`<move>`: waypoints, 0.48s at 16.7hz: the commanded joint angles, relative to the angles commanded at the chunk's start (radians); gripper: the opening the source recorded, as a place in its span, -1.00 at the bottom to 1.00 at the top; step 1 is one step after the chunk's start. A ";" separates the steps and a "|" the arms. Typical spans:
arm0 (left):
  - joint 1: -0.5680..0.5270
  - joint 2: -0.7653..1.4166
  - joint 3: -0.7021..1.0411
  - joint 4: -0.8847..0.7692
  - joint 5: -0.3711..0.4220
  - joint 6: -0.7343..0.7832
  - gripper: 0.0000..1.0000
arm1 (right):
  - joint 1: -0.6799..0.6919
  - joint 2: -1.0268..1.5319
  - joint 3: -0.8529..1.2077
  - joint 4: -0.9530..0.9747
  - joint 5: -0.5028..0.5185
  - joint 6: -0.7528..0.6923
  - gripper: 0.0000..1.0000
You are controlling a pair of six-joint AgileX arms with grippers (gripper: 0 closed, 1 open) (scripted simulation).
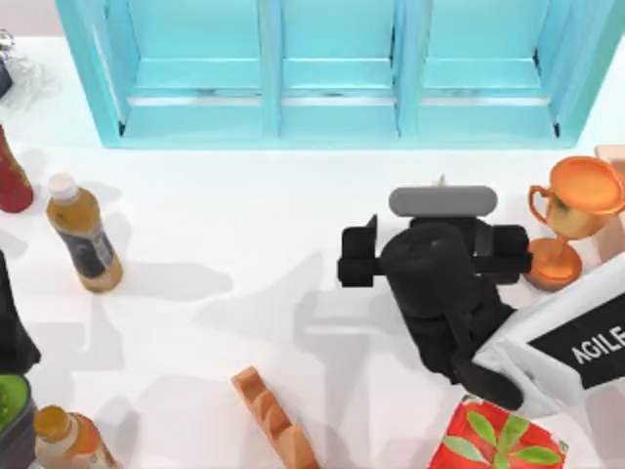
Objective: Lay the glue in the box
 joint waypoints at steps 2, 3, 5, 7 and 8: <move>0.000 0.000 0.000 0.000 0.000 0.000 1.00 | -0.025 0.064 0.055 0.018 -0.023 -0.016 1.00; 0.000 0.000 0.000 0.000 0.000 0.000 1.00 | -0.040 0.095 0.078 0.032 -0.037 -0.026 1.00; 0.000 0.000 0.000 0.000 0.000 0.000 1.00 | -0.075 0.148 0.111 0.065 -0.067 -0.047 1.00; 0.000 0.000 0.000 0.000 0.000 0.000 1.00 | -0.111 0.185 0.128 0.099 -0.096 -0.067 1.00; 0.000 0.000 0.000 0.000 0.000 0.000 1.00 | -0.126 0.197 0.131 0.113 -0.108 -0.076 1.00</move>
